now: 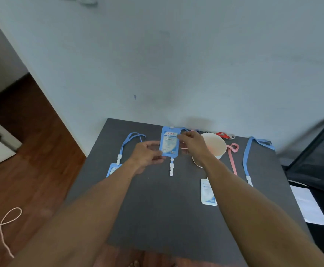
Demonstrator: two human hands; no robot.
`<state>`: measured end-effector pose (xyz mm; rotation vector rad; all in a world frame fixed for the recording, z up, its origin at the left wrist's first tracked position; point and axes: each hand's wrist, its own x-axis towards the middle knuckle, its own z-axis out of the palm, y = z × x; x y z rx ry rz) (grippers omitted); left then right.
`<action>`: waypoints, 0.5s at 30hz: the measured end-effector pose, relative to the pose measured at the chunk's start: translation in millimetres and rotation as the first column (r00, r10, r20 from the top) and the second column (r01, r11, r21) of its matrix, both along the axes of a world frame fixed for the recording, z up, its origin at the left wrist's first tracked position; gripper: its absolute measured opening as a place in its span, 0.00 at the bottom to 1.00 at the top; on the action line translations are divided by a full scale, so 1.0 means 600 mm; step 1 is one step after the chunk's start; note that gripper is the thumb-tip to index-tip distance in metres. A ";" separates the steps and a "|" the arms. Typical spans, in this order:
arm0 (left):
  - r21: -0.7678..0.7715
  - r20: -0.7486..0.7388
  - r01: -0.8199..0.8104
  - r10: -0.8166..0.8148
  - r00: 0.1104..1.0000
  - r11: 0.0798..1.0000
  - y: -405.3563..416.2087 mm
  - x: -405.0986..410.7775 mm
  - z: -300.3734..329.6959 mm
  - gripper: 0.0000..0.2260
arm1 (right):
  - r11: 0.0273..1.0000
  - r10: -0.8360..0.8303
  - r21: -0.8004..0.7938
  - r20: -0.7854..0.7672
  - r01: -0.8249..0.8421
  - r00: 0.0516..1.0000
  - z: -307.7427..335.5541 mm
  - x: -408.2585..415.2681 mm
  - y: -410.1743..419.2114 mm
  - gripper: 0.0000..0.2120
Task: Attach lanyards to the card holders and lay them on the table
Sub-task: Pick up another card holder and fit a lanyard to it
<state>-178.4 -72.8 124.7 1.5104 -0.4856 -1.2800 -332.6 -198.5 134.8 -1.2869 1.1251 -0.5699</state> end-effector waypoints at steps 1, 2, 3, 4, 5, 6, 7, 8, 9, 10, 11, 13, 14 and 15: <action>-0.006 0.005 0.005 -0.005 1.000 1.000 -0.001 0.002 0.006 0.18 | 0.996 0.015 -0.088 -0.042 -0.018 0.999 0.013 0.005 -0.011 0.09; -0.011 0.016 0.014 -0.014 1.000 1.000 -0.002 0.005 0.009 0.18 | 0.983 0.041 -0.176 -0.089 -0.056 0.995 0.028 0.010 -0.021 0.12; -0.014 0.027 0.026 -0.026 0.999 1.000 -0.002 0.007 0.013 0.18 | 0.958 0.077 -0.264 -0.149 -0.115 0.986 0.043 0.016 -0.029 0.14; -0.018 0.038 0.038 -0.037 0.999 0.999 -0.003 0.008 0.014 0.18 | 0.921 0.125 -0.338 -0.216 -0.194 0.968 0.056 0.024 -0.039 0.15; -0.024 0.047 0.050 -0.048 0.998 0.998 -0.004 0.009 0.016 0.18 | 0.872 0.182 -0.391 -0.298 -0.294 0.937 0.067 0.032 -0.047 0.14; -0.028 0.053 0.060 -0.059 0.997 0.998 -0.004 0.010 0.015 0.17 | 0.818 0.232 -0.420 -0.383 -0.393 0.894 0.076 0.041 -0.055 0.13; -0.031 0.060 0.073 -0.071 0.996 0.997 -0.005 0.011 0.015 0.17 | 0.774 0.270 -0.420 -0.460 -0.475 0.846 0.085 0.049 -0.059 0.12; -0.032 0.071 0.086 -0.083 0.994 0.996 -0.004 0.011 0.014 0.17 | 0.745 0.296 -0.410 -0.504 -0.527 0.811 0.091 0.056 -0.061 0.11; -0.035 0.086 0.106 -0.103 0.991 0.994 -0.002 0.010 0.013 0.16 | 0.733 0.302 -0.401 -0.532 -0.549 0.791 0.094 0.059 -0.060 0.10; -0.041 0.107 0.128 -0.123 0.987 0.991 -0.004 0.011 0.015 0.16 | 0.733 0.293 -0.399 -0.546 -0.551 0.785 0.098 0.059 -0.064 0.09; -0.038 0.122 0.129 -0.123 0.985 0.991 0.000 0.018 0.010 0.15 | 0.747 0.293 -0.377 -0.553 -0.548 0.780 0.095 0.065 -0.066 0.08; -0.045 0.173 0.132 -0.122 0.977 0.990 -0.001 0.027 0.017 0.14 | 0.780 0.288 -0.343 -0.545 -0.523 0.788 0.096 0.057 -0.071 0.08; -0.044 0.200 0.122 -0.110 0.974 0.992 -0.003 0.034 0.022 0.13 | 0.797 0.294 -0.320 -0.535 -0.512 0.792 0.095 0.052 -0.074 0.08; -0.043 0.229 0.103 -0.090 0.969 0.994 -0.007 0.041 0.029 0.11 | 0.813 0.297 -0.302 -0.521 -0.498 0.800 0.094 0.046 -0.078 0.09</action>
